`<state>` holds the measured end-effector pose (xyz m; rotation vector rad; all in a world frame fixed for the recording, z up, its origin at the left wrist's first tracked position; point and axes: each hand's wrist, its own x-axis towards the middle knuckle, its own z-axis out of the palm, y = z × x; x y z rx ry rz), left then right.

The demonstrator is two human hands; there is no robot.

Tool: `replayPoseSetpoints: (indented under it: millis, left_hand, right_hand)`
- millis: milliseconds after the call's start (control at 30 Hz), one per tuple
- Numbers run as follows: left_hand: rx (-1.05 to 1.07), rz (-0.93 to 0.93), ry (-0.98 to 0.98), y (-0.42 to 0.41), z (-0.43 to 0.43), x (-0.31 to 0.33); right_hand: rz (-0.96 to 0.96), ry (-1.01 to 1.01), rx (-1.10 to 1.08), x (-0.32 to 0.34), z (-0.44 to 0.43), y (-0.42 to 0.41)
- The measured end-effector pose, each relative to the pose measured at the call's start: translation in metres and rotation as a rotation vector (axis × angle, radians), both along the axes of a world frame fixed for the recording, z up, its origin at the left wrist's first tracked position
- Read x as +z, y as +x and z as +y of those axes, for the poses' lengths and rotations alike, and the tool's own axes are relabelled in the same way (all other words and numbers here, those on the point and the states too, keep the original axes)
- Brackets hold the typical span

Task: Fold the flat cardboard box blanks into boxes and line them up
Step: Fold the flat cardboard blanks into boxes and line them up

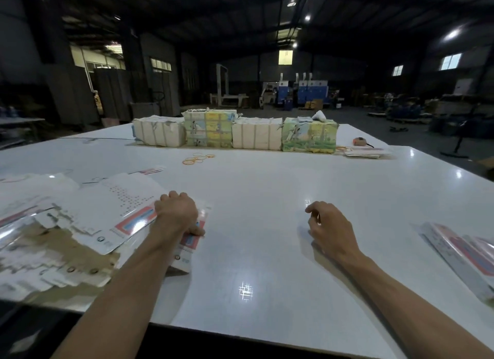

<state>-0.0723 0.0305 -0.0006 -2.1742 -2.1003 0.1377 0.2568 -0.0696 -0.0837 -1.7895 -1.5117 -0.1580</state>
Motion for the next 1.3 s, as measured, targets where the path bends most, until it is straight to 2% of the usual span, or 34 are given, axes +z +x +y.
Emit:
replayPoseSetpoints:
  millis: [233, 333, 467, 533, 600, 700, 767, 933, 1067, 1167, 1300]
  left_hand:
    - [0.010, -0.154, -0.101, -0.009, 0.017, 0.009]
    - [0.039, -0.274, -0.138, -0.014, 0.023, 0.010]
    - [-0.089, -0.327, -0.150, -0.010, 0.029, 0.016]
    - [-0.161, -0.412, -0.181, -0.001, 0.031, 0.021]
    - [-0.229, -0.713, -0.300, 0.015, 0.030, 0.022]
    - [-0.355, -1.329, -0.697, 0.053, 0.013, 0.018]
    - [-0.443, -1.509, -0.886, 0.081, 0.000, 0.009]
    - [-0.568, -1.597, -0.979, 0.134, -0.026, -0.027]
    - [-0.592, -1.625, -1.094, 0.146, -0.035, -0.061]
    - [-0.641, -1.639, -1.109, 0.147, -0.039, -0.064]
    - [-0.665, -1.660, -1.087, 0.145, -0.044, -0.060]
  right_hand:
    - [0.014, 0.017, 0.010, 0.000, -0.001, 0.000]
    - [0.024, 0.008, 0.005, 0.001, -0.002, 0.000]
    - [0.026, -0.025, 0.020, 0.003, -0.003, -0.003]
    - [0.024, -0.024, 0.030, 0.003, -0.003, -0.004]
    - [0.022, -0.008, 0.042, 0.002, -0.002, -0.003]
    - [0.041, 0.063, 0.065, 0.003, 0.001, -0.001]
    - [0.057, 0.141, 0.081, 0.004, 0.003, 0.001]
    - [0.111, 0.365, 0.108, 0.016, 0.003, 0.005]
    - [0.065, 0.275, 0.107, 0.019, -0.001, 0.012]
    - [0.009, 0.203, 0.130, 0.019, -0.001, 0.012]
    - [0.047, 0.199, 0.153, 0.023, 0.002, 0.010]
